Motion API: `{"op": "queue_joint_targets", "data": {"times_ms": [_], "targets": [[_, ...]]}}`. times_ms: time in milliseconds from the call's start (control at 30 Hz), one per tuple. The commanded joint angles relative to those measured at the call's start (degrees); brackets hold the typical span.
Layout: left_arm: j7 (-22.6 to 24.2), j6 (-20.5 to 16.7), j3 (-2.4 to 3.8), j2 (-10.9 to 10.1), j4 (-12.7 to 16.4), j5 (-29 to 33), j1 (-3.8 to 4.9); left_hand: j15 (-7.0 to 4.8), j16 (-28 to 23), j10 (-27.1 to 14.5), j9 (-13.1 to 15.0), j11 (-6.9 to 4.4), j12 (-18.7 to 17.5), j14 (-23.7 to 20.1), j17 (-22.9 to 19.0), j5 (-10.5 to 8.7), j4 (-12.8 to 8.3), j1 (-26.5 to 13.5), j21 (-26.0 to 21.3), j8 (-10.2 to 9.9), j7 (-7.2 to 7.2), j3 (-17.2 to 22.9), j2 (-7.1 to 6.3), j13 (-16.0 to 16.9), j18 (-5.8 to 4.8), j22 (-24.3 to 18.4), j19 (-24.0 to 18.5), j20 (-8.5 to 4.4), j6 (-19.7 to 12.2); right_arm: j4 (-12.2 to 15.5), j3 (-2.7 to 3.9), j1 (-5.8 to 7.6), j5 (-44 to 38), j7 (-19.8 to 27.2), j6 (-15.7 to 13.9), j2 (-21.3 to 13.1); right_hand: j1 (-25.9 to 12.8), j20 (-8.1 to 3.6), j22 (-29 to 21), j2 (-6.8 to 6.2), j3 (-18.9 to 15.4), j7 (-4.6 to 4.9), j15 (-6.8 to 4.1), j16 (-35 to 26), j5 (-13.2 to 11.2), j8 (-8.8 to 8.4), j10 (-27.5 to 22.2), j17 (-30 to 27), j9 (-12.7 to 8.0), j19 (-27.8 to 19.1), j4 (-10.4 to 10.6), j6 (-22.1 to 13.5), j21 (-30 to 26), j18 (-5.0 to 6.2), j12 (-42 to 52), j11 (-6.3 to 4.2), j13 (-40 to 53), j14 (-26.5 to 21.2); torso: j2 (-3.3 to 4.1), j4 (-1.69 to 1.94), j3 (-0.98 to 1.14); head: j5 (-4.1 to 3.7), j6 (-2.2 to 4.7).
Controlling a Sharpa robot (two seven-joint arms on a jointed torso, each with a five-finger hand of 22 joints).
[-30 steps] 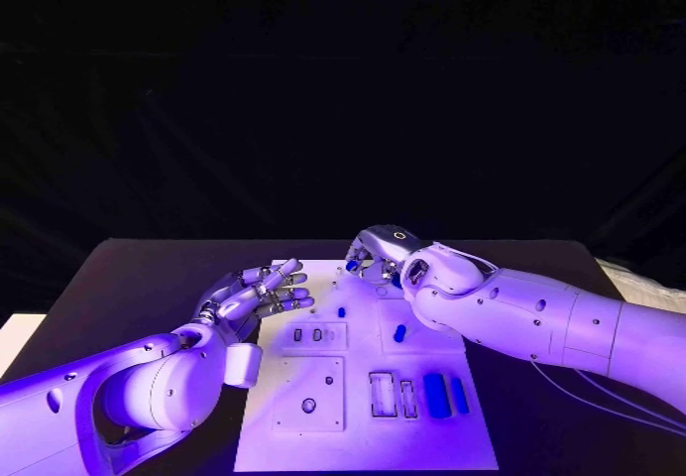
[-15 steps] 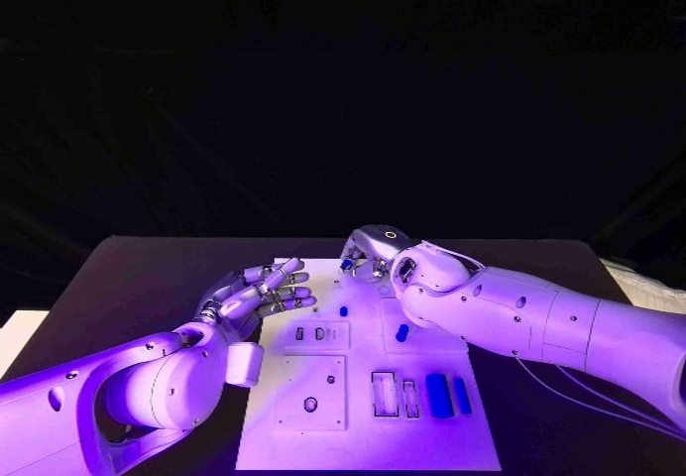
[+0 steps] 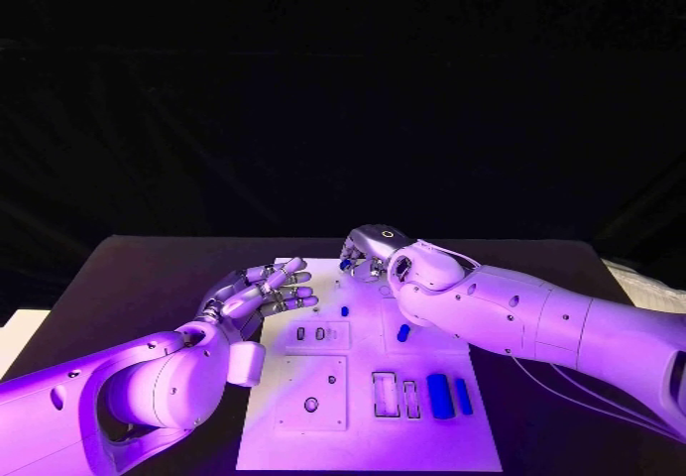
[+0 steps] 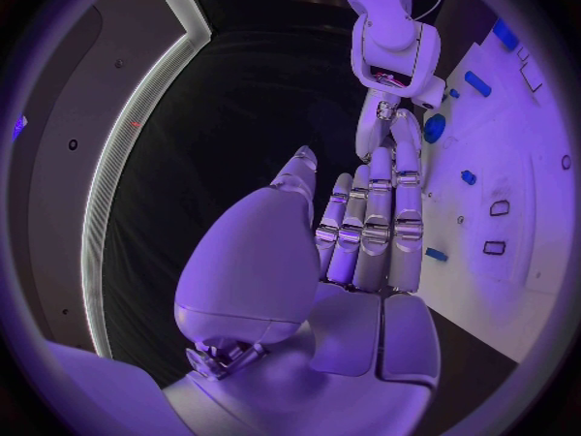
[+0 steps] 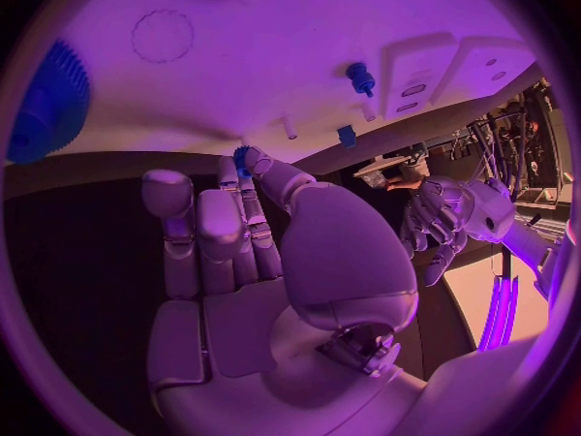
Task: Assemble the parts on the task board
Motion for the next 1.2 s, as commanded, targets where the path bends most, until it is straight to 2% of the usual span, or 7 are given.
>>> {"op": "queue_joint_targets", "data": {"times_ms": [33, 467, 600, 733, 1000, 1100, 1200], "targets": [[0.1, 1.1, 0.05, 0.1, 0.2, -0.1, 0.1, -0.1, -0.4, -0.2, -0.1, 0.18, -0.3, -0.4, 0.1, -0.08, -0.3, 0.5, -0.3, -0.3, 0.14, 0.1, 0.06, -0.1, 0.41, -0.1, 0.3, 0.04, 0.1, -0.5, -0.11, -0.16, -0.9, -0.6, 1.5, 0.3, 0.0, 0.02, -0.1, -0.5, 0.3, 0.22, 0.49, 0.4, 0.2, 0.14, -0.6, -0.1, 0.0, -0.4, 0.2, -0.3, 0.2, -0.57, -0.1, -0.07, -0.1, 1.1, 0.07, 0.02, -0.03, 0.07, 0.04], [0.1, 1.1, 0.05, 0.2, 0.2, -0.1, 0.15, -0.08, -0.4, -0.2, -0.1, 0.19, -0.3, -0.4, 0.1, -0.09, -0.3, 0.5, -0.4, -0.3, 0.15, 0.0, 0.06, -0.1, 0.41, -0.1, 0.3, 0.04, 0.1, -1.0, -0.11, -0.16, -0.7, -0.8, 2.1, 1.1, -0.3, 0.2, -0.3, -1.35, 0.5, 0.64, 0.92, 0.8, 0.1, -0.01, -1.9, 0.1, -0.2, -1.0, 0.7, -1.5, 0.3, -0.5, -0.2, 0.39, -0.2, 1.0, 0.16, 0.02, -0.08, 0.21, -0.01], [0.1, 1.2, 0.05, 0.1, 0.2, -0.1, 0.19, -0.08, -0.4, -0.2, -0.1, 0.19, -0.3, -0.4, 0.1, -0.09, -0.3, 0.5, -0.4, -0.3, 0.15, 0.0, 0.06, -0.1, 0.41, -0.1, 0.3, 0.04, 0.1, -1.1, -0.12, -0.15, -0.6, -1.1, 0.8, 1.0, -1.5, 1.13, -4.9, -4.19, -0.8, 2.58, 2.03, -2.2, 0.1, -0.08, -6.6, -4.0, -0.9, -3.7, 1.2, -8.4, -2.3, 0.14, -0.2, 2.0, -0.2, -0.3, 0.19, -0.07, -0.08, 0.24, 0.03], [0.0, 1.2, 0.05, 0.1, 0.2, -0.1, 0.21, -0.08, -0.4, -0.2, -0.1, 0.19, -0.3, -0.4, 0.1, -0.09, -0.3, 0.5, -0.4, -0.3, 0.15, 0.0, 0.06, -0.1, 0.41, -0.1, 0.3, 0.04, 0.1, -0.5, -0.12, -0.14, 0.0, -0.8, -0.4, 0.4, -0.7, 1.84, -9.6, -5.58, -3.2, 2.32, 2.32, -5.4, 0.2, 0.05, -11.7, -8.1, -0.6, -6.5, 1.5, -13.7, -5.4, 1.17, 0.1, 2.27, -0.1, -1.6, 0.19, -0.07, -0.02, 0.22, 0.11], [0.0, 1.4, 0.05, -0.2, -0.1, -0.1, 0.24, -0.01, -0.5, -0.4, -0.1, 0.27, -0.5, -0.6, 0.2, -0.12, -0.4, 0.3, -0.5, -0.5, 0.23, 0.0, -0.01, -0.1, 0.38, -0.1, 0.2, 0.08, 0.0, 5.6, 0.6, 0.3, 2.8, 0.3, -1.7, -5.1, 0.1, 1.65, -8.2, -5.16, -6.9, 1.92, 2.01, -4.9, 5.0, 1.27, -9.1, -7.9, 0.0, -5.0, 3.2, -8.6, -4.6, 0.89, 2.5, 1.79, 0.2, -0.8, 0.18, -0.21, 0.02, 0.04, 0.23], [0.1, 1.5, 0.05, -0.3, -0.2, -0.1, 0.24, -0.01, -0.5, -0.4, -0.1, 0.27, -0.5, -0.6, 0.2, -0.12, -0.4, 0.3, -0.5, -0.5, 0.23, 0.0, -0.01, -0.1, 0.38, -0.1, 0.2, 0.08, -0.1, 8.6, 0.93, 1.05, 5.1, 0.3, -1.4, -8.6, -0.4, 1.15, -5.1, -5.25, -6.9, 1.44, 1.66, -1.9, 9.3, 1.59, -6.1, -4.4, 0.1, -3.1, 4.1, -6.2, -2.5, 0.33, 3.5, 1.19, 0.2, 0.3, 0.03, -0.54, 0.15, 0.14, 0.37], [0.1, 1.5, 0.04, -0.5, -0.2, -0.1, 0.25, -0.01, -0.5, -0.4, -0.1, 0.27, -0.5, -0.6, 0.2, -0.12, -0.4, 0.3, -0.5, -0.5, 0.23, 0.0, -0.01, -0.1, 0.38, -0.1, 0.2, 0.08, -0.1, 11.3, 1.15, 1.91, 9.2, -0.5, 0.3, -12.4, -1.1, 0.75, -0.3, -5.68, -7.2, 0.99, 0.76, 1.9, 10.2, 1.29, -0.1, 0.5, 0.0, -0.6, 4.9, -5.6, 0.6, -0.45, 6.0, -0.02, 1.2, 1.4, -0.08, -0.89, 0.26, 0.11, 0.36]]}}
